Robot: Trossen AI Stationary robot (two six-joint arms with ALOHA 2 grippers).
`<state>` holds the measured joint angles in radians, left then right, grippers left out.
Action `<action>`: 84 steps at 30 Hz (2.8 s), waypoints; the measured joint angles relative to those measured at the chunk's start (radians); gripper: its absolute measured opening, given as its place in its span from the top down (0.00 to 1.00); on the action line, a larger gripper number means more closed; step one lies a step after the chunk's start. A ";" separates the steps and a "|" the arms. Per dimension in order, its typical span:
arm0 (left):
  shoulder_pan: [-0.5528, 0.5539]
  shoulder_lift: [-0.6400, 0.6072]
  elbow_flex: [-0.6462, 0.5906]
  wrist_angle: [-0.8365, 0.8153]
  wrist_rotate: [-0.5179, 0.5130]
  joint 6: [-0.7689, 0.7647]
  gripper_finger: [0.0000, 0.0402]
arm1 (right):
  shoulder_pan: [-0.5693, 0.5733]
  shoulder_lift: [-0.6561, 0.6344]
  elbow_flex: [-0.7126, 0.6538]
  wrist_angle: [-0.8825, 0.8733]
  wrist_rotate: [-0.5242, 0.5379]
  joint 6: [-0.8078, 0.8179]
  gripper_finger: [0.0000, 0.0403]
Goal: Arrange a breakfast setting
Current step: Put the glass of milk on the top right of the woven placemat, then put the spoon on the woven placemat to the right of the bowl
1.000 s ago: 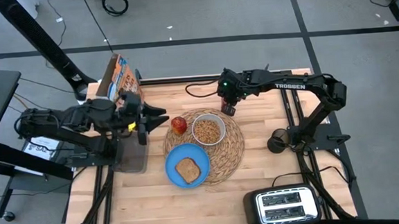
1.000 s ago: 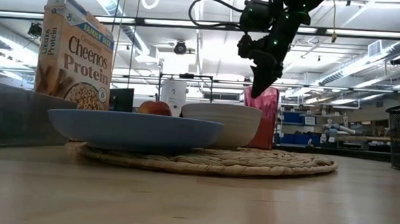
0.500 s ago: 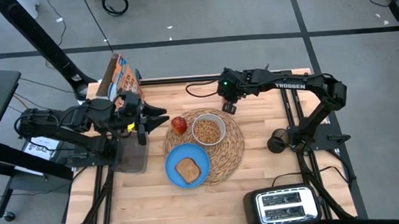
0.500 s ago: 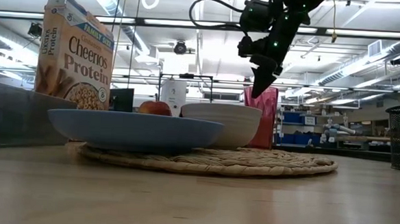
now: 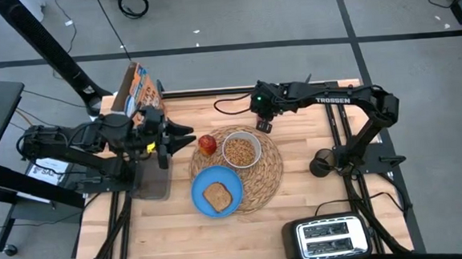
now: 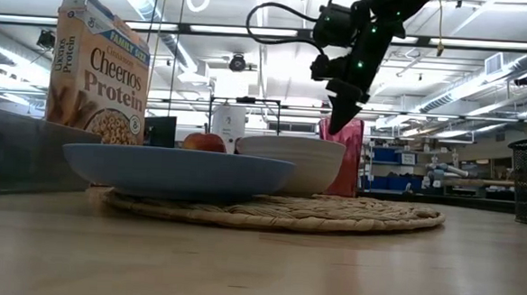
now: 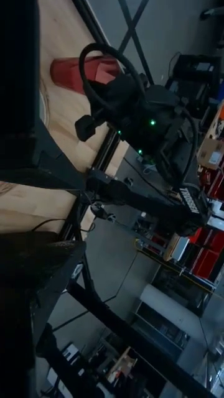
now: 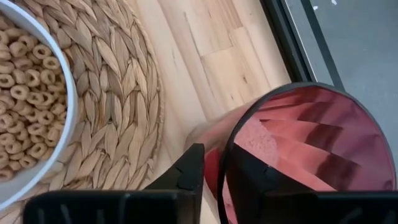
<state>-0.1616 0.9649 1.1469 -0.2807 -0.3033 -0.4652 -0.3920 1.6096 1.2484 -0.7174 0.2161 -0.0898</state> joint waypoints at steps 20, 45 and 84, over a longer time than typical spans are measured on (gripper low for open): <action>0.000 -0.006 0.000 0.009 0.065 0.001 0.62 | 0.041 -0.017 0.275 -0.166 -0.052 0.066 0.40; -0.185 -0.012 0.000 0.080 0.099 0.171 0.62 | 0.942 -0.385 0.059 -0.855 -0.220 0.684 0.52; -0.195 -0.012 0.000 0.079 0.095 0.183 0.62 | 1.169 -0.454 -0.273 -0.853 -0.267 0.675 0.67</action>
<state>-0.3565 0.9531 1.1465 -0.2012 -0.2081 -0.2817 0.7769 1.1557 0.9757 -1.5707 -0.0512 0.5854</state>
